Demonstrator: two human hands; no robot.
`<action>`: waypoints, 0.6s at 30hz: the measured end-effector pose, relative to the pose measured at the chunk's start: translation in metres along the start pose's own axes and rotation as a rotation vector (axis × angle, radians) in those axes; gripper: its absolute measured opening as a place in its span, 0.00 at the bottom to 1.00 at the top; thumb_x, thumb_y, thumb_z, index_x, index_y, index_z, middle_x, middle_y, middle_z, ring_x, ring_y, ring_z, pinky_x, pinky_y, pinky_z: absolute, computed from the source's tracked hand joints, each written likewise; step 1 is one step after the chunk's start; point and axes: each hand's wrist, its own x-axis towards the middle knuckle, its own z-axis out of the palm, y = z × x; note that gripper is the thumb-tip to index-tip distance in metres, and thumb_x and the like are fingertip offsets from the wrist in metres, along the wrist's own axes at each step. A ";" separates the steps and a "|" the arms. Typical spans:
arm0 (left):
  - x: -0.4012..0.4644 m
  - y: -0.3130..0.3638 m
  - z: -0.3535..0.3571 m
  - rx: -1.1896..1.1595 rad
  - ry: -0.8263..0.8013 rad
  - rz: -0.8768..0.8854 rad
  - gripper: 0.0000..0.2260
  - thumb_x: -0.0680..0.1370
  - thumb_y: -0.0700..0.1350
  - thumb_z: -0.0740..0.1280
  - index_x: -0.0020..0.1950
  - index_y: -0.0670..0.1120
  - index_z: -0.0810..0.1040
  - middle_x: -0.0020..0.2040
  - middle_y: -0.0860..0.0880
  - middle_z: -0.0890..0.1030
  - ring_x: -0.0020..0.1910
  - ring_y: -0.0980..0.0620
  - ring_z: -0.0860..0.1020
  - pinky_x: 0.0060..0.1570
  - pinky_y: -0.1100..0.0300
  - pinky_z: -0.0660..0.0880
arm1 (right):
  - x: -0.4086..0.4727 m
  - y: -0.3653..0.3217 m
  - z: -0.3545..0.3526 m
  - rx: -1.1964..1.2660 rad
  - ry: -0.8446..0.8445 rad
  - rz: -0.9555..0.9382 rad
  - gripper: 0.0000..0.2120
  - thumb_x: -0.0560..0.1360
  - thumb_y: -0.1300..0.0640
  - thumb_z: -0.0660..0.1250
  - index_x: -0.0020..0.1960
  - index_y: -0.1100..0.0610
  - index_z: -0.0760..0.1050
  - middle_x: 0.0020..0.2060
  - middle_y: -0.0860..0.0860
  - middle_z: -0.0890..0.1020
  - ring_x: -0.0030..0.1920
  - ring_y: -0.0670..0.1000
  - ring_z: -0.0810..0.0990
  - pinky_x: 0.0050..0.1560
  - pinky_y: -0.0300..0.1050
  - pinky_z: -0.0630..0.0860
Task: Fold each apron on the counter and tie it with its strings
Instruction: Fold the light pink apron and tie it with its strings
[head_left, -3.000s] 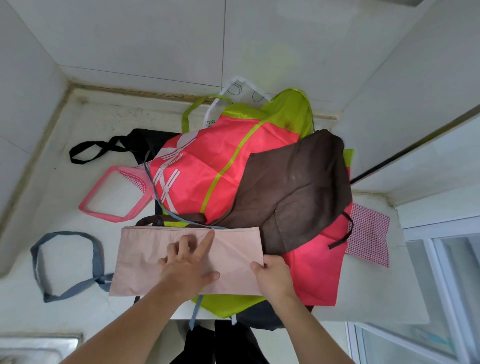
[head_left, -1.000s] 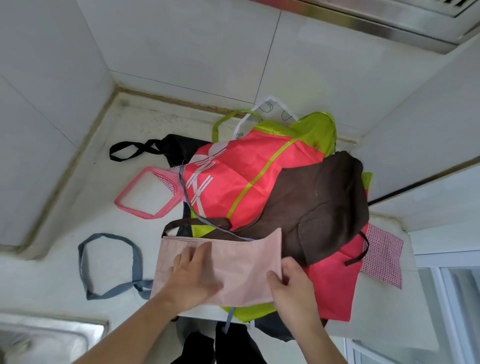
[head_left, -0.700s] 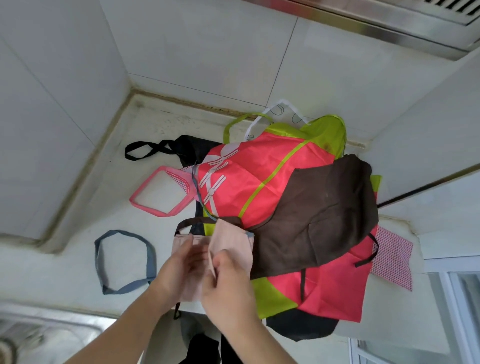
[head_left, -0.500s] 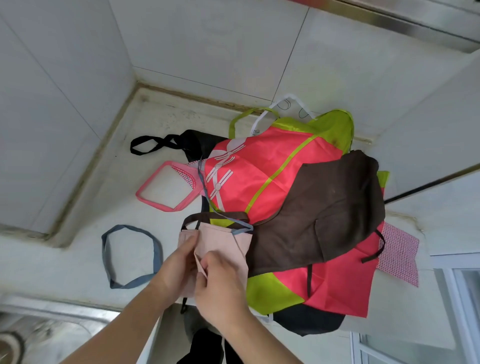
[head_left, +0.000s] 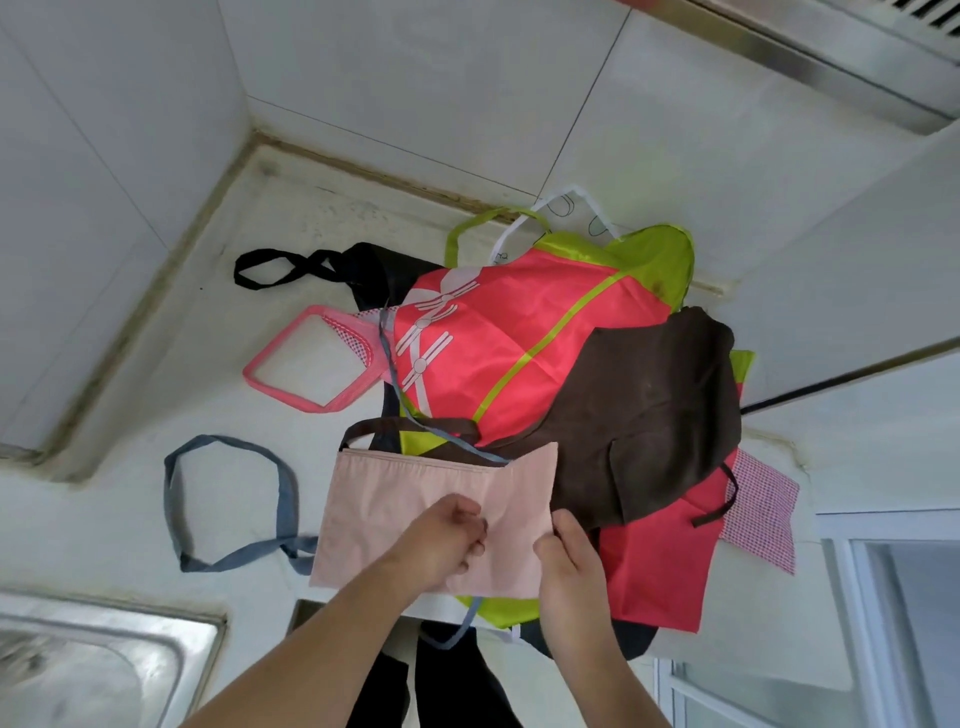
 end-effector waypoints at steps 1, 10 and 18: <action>-0.001 0.001 0.002 0.019 0.006 -0.001 0.05 0.84 0.39 0.61 0.56 0.47 0.75 0.42 0.48 0.83 0.39 0.51 0.79 0.36 0.58 0.74 | 0.000 -0.002 0.000 -0.014 -0.011 -0.015 0.10 0.78 0.69 0.59 0.41 0.59 0.66 0.33 0.47 0.67 0.35 0.47 0.65 0.38 0.45 0.63; -0.038 0.017 -0.034 -0.062 0.094 0.014 0.14 0.84 0.45 0.61 0.48 0.48 0.86 0.45 0.48 0.88 0.50 0.46 0.84 0.54 0.53 0.80 | -0.018 -0.009 0.061 -0.391 -0.218 -0.254 0.08 0.79 0.63 0.58 0.55 0.55 0.72 0.51 0.48 0.74 0.51 0.45 0.73 0.52 0.39 0.71; -0.045 -0.012 -0.100 0.231 0.377 0.073 0.12 0.85 0.51 0.61 0.54 0.55 0.85 0.58 0.52 0.85 0.58 0.49 0.80 0.61 0.54 0.73 | -0.022 -0.023 0.098 -0.452 -0.293 -0.321 0.16 0.77 0.57 0.54 0.61 0.56 0.71 0.57 0.48 0.72 0.56 0.48 0.73 0.58 0.45 0.72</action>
